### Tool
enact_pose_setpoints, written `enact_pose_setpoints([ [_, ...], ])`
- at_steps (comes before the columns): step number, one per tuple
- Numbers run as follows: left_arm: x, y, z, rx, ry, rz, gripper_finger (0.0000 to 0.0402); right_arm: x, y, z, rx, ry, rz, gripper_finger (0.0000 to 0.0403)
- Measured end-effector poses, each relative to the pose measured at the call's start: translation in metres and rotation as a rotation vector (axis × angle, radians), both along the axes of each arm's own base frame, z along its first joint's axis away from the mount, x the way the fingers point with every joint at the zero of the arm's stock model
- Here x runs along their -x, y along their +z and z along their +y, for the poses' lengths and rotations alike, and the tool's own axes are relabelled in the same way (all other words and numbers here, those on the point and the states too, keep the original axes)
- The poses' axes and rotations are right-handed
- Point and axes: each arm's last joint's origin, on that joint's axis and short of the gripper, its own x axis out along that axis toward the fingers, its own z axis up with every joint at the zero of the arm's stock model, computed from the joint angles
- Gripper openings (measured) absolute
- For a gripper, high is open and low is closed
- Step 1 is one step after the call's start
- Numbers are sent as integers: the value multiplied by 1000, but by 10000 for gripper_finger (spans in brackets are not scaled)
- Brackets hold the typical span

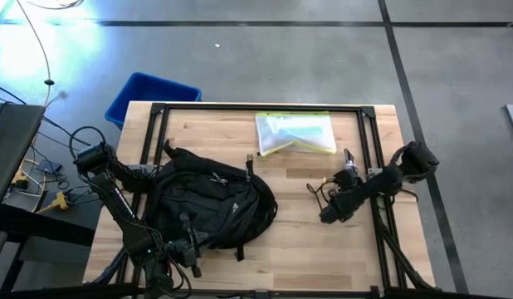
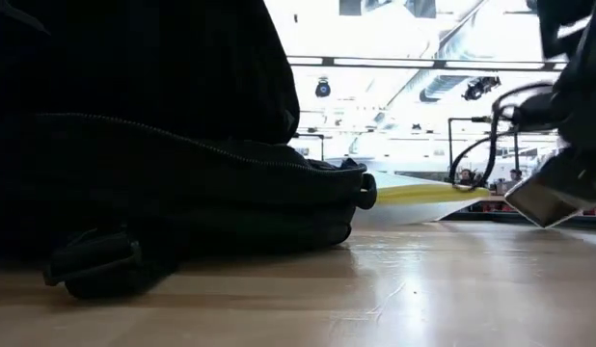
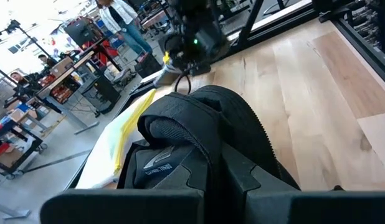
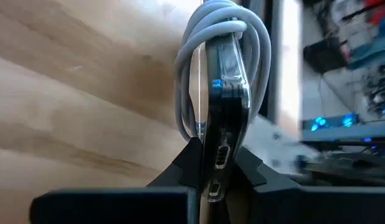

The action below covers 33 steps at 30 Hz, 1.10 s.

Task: Unpack backpack
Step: Remove the black cellphone from the black backpack, then open the yellow zip bag

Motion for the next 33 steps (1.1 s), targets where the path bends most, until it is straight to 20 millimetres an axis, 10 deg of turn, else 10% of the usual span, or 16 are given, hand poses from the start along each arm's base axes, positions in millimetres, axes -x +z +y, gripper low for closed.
enact_pose_setpoints([
  [9,0,-1,1,2,4,2,0,-11,-8,-24,35,-29,-30,25],
  [16,0,-1,1,7,5,3,0,-14,-10,-32,-4,-64,-30,122],
  [24,0,-1,1,17,7,1,0,-22,11,-12,-19,-20,14,221],
  [33,0,-2,1,27,-13,26,0,-41,55,23,142,187,-209,231],
])
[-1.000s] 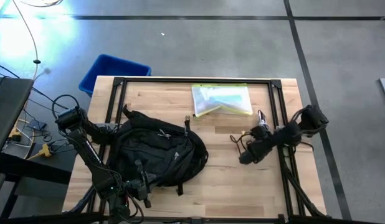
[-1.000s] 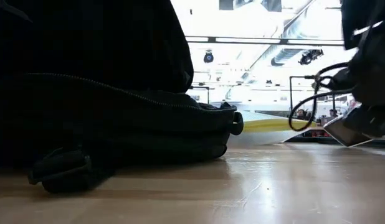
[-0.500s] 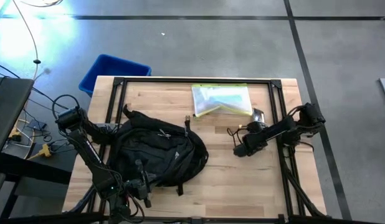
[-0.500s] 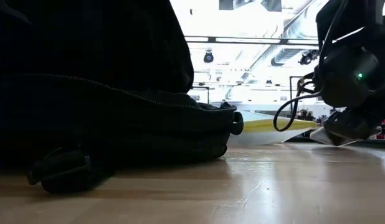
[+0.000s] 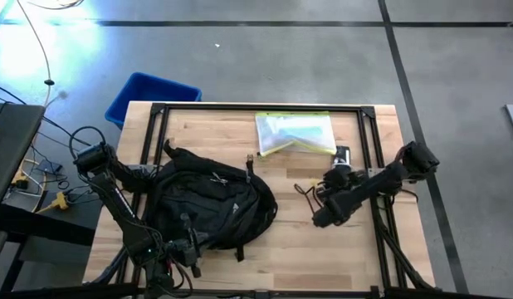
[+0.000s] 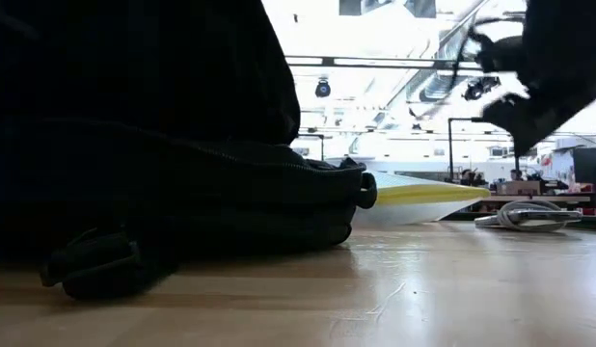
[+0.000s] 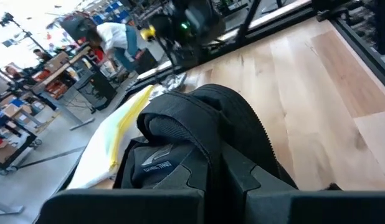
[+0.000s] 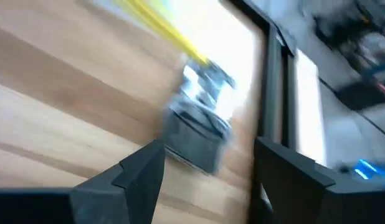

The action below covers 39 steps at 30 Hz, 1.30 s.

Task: Unpack backpack
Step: Open the yellow zip bag

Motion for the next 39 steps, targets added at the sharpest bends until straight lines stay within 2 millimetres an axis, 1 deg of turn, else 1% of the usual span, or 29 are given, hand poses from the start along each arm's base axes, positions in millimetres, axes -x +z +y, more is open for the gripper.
enact_pose_setpoints([
  [4,2,-5,2,-20,-59,101,0,-6,10,13,96,156,-125,231],
  [9,9,-14,10,-49,-106,281,0,-14,11,29,201,369,-282,231],
  [11,13,-18,16,-68,-79,329,0,-17,9,32,220,424,-300,231],
  [14,21,-21,28,-101,10,356,0,-21,4,34,217,473,-281,231],
  [18,32,-20,48,-174,144,340,0,-28,0,32,202,496,-269,231],
  [22,38,-16,74,-360,230,225,0,-40,-2,29,186,508,-283,231],
  [25,34,-10,91,-416,279,107,0,-50,-3,26,157,526,-274,231],
  [28,24,-9,99,-372,330,38,0,-58,-4,24,128,550,-265,231],
  [31,16,-14,95,-304,346,16,0,-65,-4,22,108,575,-255,231],
  [34,10,-21,76,-291,287,79,0,-68,-4,21,89,584,-248,231],
  [36,5,-23,59,-266,208,162,0,-68,-5,21,85,584,-246,231],
  [39,-5,-22,36,-199,-5,316,0,-68,-5,21,84,589,-241,231],
])
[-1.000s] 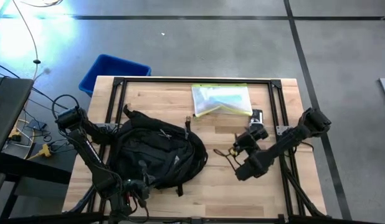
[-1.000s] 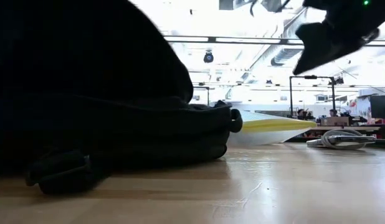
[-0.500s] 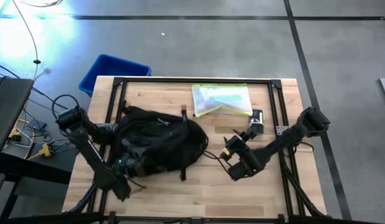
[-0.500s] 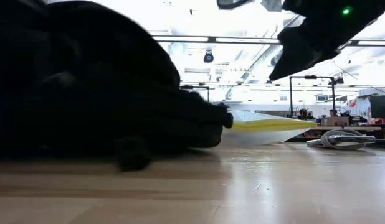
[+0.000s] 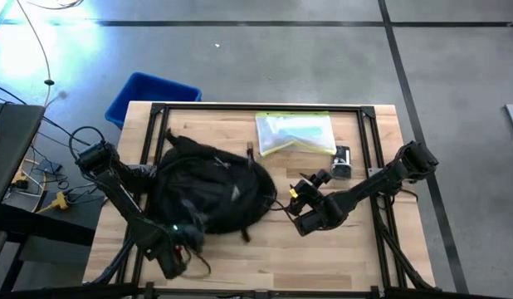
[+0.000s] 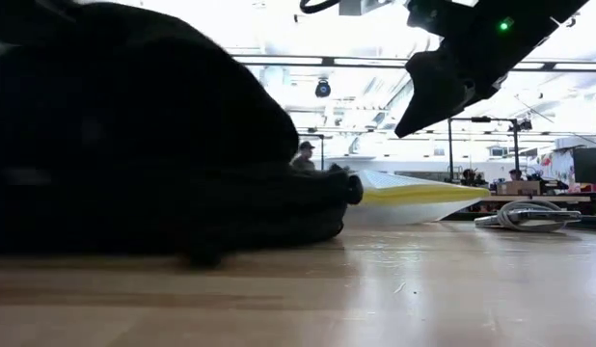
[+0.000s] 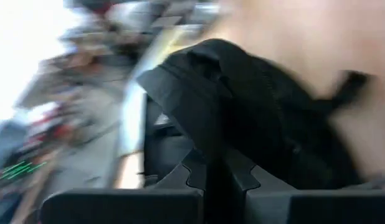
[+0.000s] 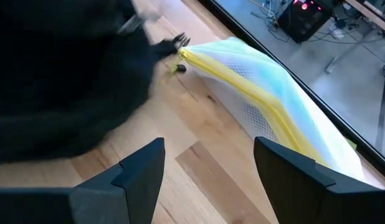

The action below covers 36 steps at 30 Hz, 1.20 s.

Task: Unpack backpack
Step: Open the yellow zip bag

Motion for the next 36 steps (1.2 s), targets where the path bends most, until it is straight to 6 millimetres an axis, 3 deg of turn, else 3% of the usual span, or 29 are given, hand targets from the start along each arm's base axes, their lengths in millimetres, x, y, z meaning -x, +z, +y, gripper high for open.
enact_pose_setpoints([
  [6,-28,12,-25,275,-463,137,0,0,0,0,-18,3,7,231],
  [10,-35,10,-21,409,-552,247,0,0,-1,1,-22,6,11,231],
  [17,-32,-2,0,477,-177,279,2,0,-1,1,-34,9,20,231],
  [22,-13,-2,16,474,31,358,26,0,-1,1,-36,9,16,231],
  [25,6,1,32,381,193,400,40,-1,-1,1,-37,9,15,231],
  [30,31,15,65,134,468,231,42,-1,-1,1,-40,9,8,231],
  [36,45,19,88,9,622,120,47,-1,-1,1,-44,10,10,231],
])
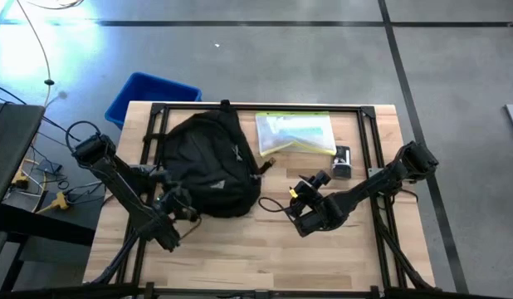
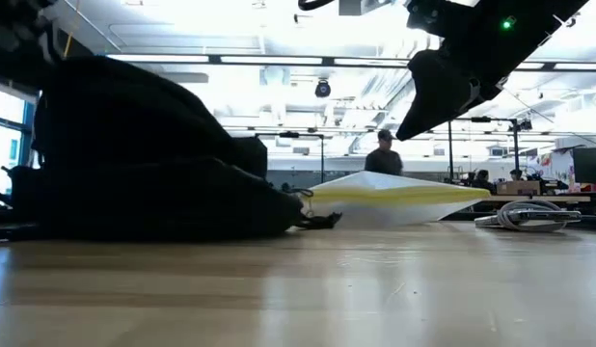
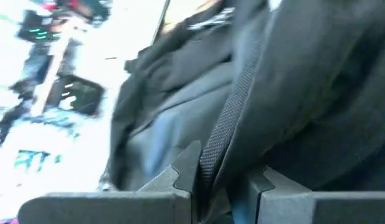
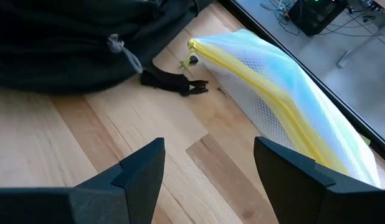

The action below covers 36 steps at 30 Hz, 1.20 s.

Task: Unpack backpack
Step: Open the yellow zip bag

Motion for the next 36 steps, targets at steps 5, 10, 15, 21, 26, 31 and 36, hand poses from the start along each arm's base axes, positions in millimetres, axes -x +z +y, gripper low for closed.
enact_pose_setpoints([
  [5,14,-19,21,-10,96,60,97,0,0,0,-1,1,1,231],
  [10,25,-24,29,72,185,51,156,0,-1,0,-21,9,20,231],
  [15,19,-3,11,163,153,-15,173,-8,-4,-6,-52,111,155,231],
  [21,10,34,-15,220,-7,-234,164,-39,-19,-26,78,290,300,222],
  [26,6,53,-32,252,-136,-337,162,-61,-39,-70,143,366,474,199],
  [31,14,48,-28,170,-180,-238,162,-73,-47,-111,169,334,522,181],
  [36,16,32,-22,171,-130,-328,162,-87,-40,-119,246,442,479,177],
])
